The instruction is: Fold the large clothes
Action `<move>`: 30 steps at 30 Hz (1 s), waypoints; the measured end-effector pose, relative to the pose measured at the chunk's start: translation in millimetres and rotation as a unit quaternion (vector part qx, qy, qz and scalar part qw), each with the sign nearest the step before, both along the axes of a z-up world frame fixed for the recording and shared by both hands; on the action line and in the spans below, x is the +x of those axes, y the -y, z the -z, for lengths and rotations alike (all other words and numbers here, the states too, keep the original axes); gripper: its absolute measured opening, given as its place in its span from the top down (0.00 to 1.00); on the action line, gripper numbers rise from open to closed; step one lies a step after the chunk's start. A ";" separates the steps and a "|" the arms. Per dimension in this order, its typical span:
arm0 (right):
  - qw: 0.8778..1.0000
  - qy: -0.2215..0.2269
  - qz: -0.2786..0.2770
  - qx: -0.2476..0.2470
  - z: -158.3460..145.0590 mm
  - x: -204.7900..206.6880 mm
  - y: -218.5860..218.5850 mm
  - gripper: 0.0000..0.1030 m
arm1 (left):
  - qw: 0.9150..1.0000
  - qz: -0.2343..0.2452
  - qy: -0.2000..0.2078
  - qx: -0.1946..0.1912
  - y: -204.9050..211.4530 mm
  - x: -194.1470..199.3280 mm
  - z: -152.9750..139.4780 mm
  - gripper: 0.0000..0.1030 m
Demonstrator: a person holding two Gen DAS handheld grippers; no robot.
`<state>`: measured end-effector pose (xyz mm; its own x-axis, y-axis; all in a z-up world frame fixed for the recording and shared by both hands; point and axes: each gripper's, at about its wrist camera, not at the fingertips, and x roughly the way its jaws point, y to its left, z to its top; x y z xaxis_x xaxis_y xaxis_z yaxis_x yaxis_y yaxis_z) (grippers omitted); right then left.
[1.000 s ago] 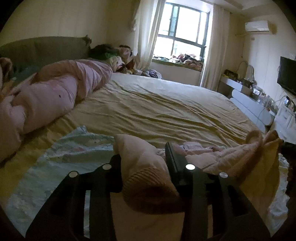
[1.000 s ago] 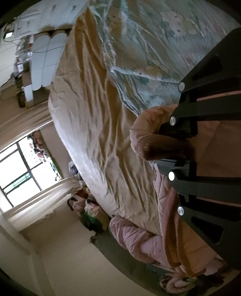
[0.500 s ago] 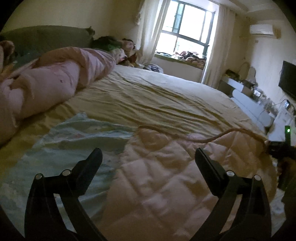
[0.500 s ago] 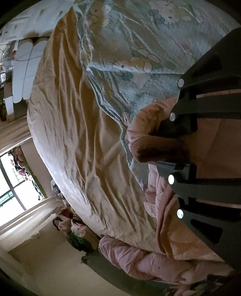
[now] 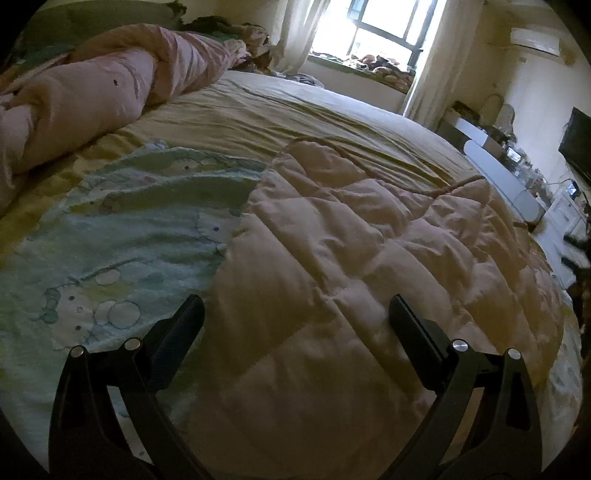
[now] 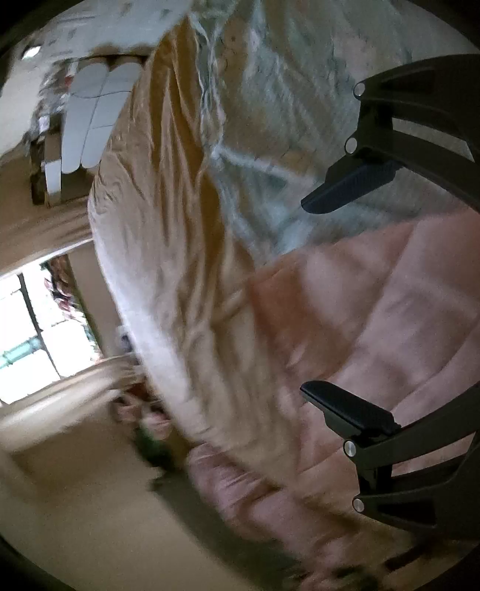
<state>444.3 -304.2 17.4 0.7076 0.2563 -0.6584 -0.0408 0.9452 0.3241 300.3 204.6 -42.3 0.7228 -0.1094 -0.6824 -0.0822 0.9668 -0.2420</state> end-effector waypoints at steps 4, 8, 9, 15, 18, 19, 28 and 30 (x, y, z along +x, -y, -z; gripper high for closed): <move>0.998 -0.038 -0.038 -0.029 30.1 -20.6 -7.4 0.12 | 1.000 -0.003 0.006 0.023 7.1 -4.7 -4.0 0.47; 0.995 -0.043 -0.062 -0.072 52.8 -35.7 -22.4 0.67 | 0.999 -0.003 0.014 0.052 19.4 -3.8 -14.1 0.78; 0.994 -0.034 -0.047 -0.087 52.2 -39.2 -25.8 0.78 | 0.998 -0.007 0.017 0.067 22.2 -0.9 -18.5 0.86; 0.995 0.008 0.002 -0.098 29.1 -24.6 -38.2 0.85 | 0.995 -0.021 0.028 0.093 23.8 35.6 -51.1 0.88; 0.995 -0.009 0.021 -0.101 39.9 -4.2 -35.9 0.85 | 0.994 -0.018 0.020 0.101 26.7 50.9 -46.3 0.88; 0.994 -0.018 0.027 -0.100 46.2 0.4 -34.3 0.85 | 0.995 -0.017 0.018 0.102 27.2 52.6 -43.3 0.88; 0.995 -0.028 0.043 -0.084 74.3 0.6 -30.7 0.82 | 0.998 -0.020 0.014 0.066 14.4 29.4 -41.6 0.51; 0.995 -0.029 0.045 -0.084 77.4 -3.5 -28.1 0.81 | 0.998 -0.015 0.021 0.061 15.0 23.6 -46.7 0.39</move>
<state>440.7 -276.1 -59.9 0.6819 0.0768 -0.7274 0.0604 0.9852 0.1606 323.8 189.5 4.4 0.7530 -0.0043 -0.6580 -0.1044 0.9865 -0.1260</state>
